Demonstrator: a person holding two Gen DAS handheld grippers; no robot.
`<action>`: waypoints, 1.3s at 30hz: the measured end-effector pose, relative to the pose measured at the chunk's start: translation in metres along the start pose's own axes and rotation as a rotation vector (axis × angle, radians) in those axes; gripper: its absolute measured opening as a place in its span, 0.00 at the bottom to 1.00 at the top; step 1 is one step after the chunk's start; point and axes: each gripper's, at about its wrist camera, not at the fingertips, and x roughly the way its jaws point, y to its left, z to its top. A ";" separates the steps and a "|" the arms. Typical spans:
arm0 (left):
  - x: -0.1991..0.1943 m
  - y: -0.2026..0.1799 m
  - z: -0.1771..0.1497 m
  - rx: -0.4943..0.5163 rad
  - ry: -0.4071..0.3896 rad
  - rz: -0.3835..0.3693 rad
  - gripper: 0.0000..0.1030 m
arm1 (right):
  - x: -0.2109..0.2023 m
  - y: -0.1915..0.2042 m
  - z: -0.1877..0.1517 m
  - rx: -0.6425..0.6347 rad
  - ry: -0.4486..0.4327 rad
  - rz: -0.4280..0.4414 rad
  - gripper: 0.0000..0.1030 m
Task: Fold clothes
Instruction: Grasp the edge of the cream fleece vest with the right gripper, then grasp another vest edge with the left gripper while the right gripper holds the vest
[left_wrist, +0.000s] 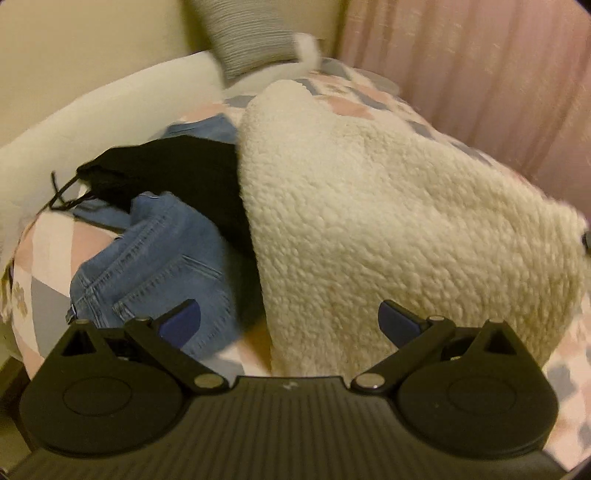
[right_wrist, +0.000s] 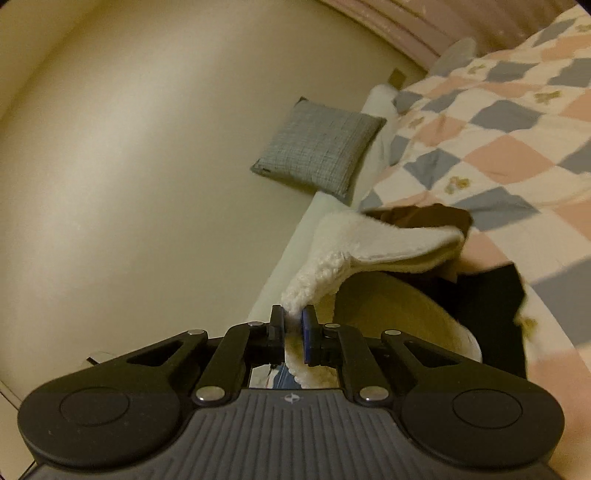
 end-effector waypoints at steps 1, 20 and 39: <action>-0.011 -0.016 -0.009 0.041 0.000 -0.007 0.98 | -0.016 0.007 -0.006 0.009 -0.010 -0.002 0.09; -0.122 -0.239 -0.225 0.323 0.106 -0.172 0.99 | -0.425 0.034 -0.103 0.136 -0.285 -0.405 0.03; -0.009 -0.513 -0.395 1.232 -0.058 -0.127 0.89 | -0.570 -0.050 -0.244 0.556 -0.407 -0.670 0.43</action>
